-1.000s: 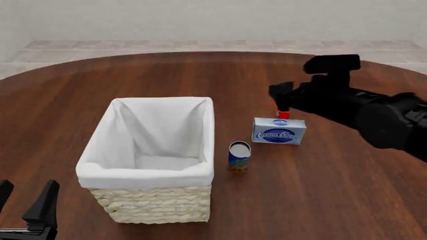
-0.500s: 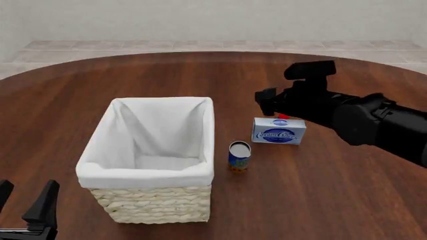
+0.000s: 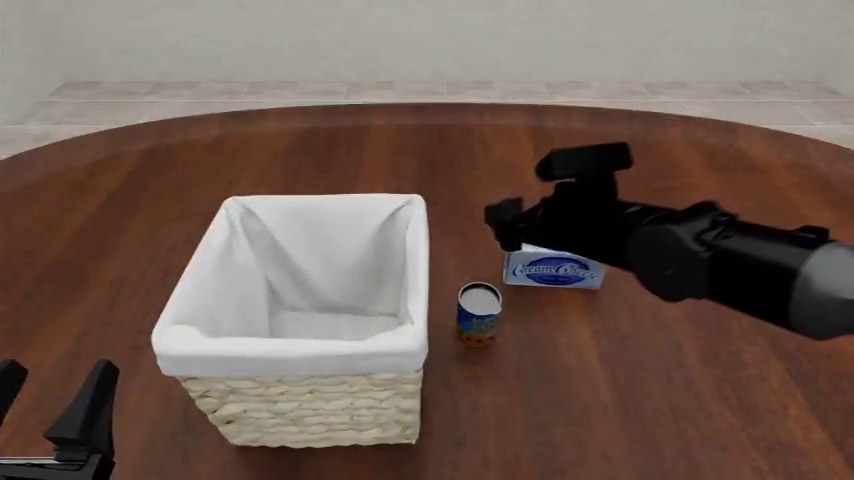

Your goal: Pick up the alphabet soup and put it in the basket.

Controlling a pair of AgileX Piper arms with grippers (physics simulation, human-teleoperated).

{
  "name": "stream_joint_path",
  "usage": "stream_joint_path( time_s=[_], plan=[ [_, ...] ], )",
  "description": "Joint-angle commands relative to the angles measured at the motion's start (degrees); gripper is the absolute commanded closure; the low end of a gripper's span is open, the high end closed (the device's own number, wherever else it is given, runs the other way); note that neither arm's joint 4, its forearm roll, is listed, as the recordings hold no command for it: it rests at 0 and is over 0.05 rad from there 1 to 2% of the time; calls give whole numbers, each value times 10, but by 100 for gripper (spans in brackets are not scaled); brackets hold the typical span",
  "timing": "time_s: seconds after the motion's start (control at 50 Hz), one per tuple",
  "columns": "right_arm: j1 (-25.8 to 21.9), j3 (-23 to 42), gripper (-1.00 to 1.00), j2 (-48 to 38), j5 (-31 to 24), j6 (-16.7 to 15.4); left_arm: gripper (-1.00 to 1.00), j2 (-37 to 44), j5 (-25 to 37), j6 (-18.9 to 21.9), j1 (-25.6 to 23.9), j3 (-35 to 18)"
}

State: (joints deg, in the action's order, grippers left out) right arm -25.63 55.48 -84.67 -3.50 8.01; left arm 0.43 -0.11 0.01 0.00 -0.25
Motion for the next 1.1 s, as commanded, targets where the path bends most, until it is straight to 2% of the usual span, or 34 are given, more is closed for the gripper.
stream_joint_path(
  time_s=[0.02,0.38,1.1],
  plan=[
    [-11,-8,-100,-15,9,1,-100,0,0,0,0,0],
    [-21,-9,-100,-24,10,6,-100,0,0,0,0,0],
    [-19,-37,-100,-47,49,20,-100,0,0,0,0,0]
  ],
)
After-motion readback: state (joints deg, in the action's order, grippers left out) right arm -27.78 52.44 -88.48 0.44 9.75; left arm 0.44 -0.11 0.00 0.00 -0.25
